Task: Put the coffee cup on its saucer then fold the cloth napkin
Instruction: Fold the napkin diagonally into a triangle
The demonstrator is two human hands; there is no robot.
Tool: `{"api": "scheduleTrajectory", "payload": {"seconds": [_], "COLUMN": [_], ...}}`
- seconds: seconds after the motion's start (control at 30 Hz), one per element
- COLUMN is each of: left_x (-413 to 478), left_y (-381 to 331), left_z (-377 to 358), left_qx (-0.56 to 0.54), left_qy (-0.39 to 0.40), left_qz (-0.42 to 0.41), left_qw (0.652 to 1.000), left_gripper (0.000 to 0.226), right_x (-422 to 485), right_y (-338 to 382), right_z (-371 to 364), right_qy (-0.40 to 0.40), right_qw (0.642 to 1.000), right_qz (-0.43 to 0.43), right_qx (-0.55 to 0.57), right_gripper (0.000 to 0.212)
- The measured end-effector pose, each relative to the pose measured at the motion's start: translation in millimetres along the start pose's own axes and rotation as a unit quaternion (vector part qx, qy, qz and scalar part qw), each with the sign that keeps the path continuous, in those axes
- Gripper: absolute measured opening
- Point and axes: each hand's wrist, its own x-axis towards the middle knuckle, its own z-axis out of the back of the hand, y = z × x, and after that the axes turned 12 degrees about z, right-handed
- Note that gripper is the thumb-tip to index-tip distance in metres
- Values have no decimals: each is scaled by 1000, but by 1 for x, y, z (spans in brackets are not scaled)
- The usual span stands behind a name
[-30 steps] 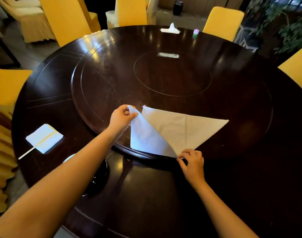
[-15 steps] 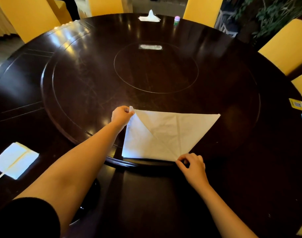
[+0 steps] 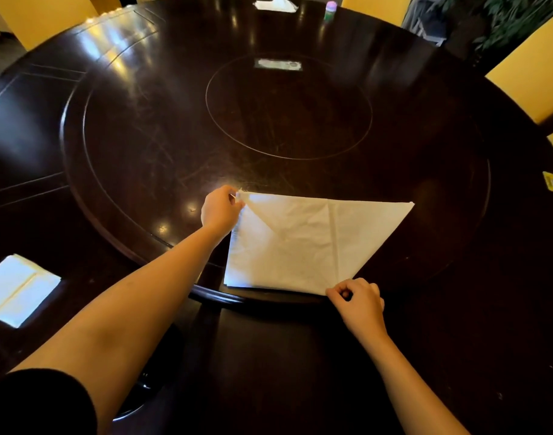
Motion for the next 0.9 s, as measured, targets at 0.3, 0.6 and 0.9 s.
{"api": "scheduleTrajectory", "payload": {"seconds": [0.3, 0.6, 0.9], "left_x": [11, 22, 2], "left_y": [4, 3, 4], "left_z": [-3, 3, 9], "left_qx": [31, 76, 91], "left_qy": [-4, 14, 1], "left_qz": [-63, -109, -105], "left_qw": [998, 991, 990], "left_gripper": [26, 18, 7], "right_x": [0, -3, 11], "right_y": [17, 21, 7], "right_z": [-3, -4, 12], "right_qy": [-13, -32, -34], "right_qw": [994, 992, 993], "right_qz": [-69, -108, -98], "right_qx": [-86, -60, -52], "right_gripper": [19, 21, 12]}}
